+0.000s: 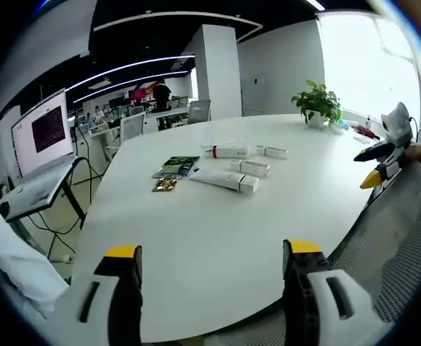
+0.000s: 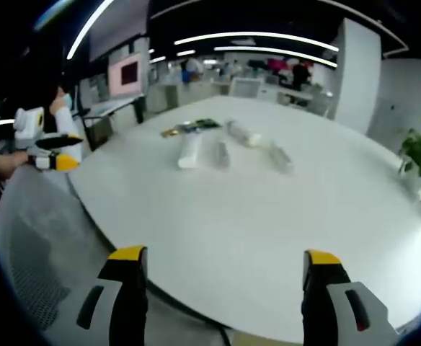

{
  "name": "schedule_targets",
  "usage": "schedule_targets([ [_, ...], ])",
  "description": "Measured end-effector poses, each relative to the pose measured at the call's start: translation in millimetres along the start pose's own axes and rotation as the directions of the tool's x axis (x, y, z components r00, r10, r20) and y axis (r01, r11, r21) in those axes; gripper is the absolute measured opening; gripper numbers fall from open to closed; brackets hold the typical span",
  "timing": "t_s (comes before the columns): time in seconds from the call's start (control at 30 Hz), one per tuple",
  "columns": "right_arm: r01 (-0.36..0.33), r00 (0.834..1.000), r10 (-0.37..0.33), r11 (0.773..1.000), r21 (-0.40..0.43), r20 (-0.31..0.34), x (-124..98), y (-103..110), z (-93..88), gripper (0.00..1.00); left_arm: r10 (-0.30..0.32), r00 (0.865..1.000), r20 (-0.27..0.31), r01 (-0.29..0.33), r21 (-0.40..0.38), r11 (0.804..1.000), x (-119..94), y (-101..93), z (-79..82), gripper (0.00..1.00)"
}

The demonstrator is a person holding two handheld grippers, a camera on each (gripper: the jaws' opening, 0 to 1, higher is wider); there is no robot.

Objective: Arrange the skincare products in the storage area until every visible bottle or jar stands upright without overlapping.

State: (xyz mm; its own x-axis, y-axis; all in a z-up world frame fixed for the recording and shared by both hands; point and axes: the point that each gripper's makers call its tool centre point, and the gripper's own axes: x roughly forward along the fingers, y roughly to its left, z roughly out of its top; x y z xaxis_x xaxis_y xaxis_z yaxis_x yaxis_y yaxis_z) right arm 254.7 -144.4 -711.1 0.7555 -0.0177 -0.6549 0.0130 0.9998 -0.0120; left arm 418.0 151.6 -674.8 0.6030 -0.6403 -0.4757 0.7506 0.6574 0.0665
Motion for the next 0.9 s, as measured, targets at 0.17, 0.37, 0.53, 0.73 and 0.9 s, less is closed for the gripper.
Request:
schedule_targets([
  [0.17,0.007,1.0,-0.007,1.0,-0.003,-0.009,0.3,-1.0,-1.2,0.93,0.003,1.0,-0.008,-0.003,0.009,1.0,0.0,0.7,-1.4,0.75],
  [0.37,0.013,1.0,-0.013,1.0,-0.012,-0.015,0.3,-2.3,-1.7,0.93,0.003,1.0,-0.005,-0.003,0.008,1.0,-0.2,1.1,-0.9,0.75],
  [0.53,0.008,1.0,-0.008,1.0,-0.013,-0.02,0.8,-1.7,-2.3,0.92,-0.002,1.0,0.001,0.002,0.001,1.0,-0.3,0.3,0.2,0.76],
  [0.73,0.003,1.0,-0.003,1.0,-0.016,-0.028,1.0,-0.4,-3.7,0.91,-0.002,1.0,-0.001,0.002,0.003,1.0,-0.1,0.0,-0.3,0.75],
  [0.9,-0.001,0.999,0.0,1.0,-0.022,-0.037,1.8,-0.2,-5.1,0.9,-0.004,1.0,-0.003,0.004,0.004,1.0,0.0,-0.3,-0.7,0.75],
])
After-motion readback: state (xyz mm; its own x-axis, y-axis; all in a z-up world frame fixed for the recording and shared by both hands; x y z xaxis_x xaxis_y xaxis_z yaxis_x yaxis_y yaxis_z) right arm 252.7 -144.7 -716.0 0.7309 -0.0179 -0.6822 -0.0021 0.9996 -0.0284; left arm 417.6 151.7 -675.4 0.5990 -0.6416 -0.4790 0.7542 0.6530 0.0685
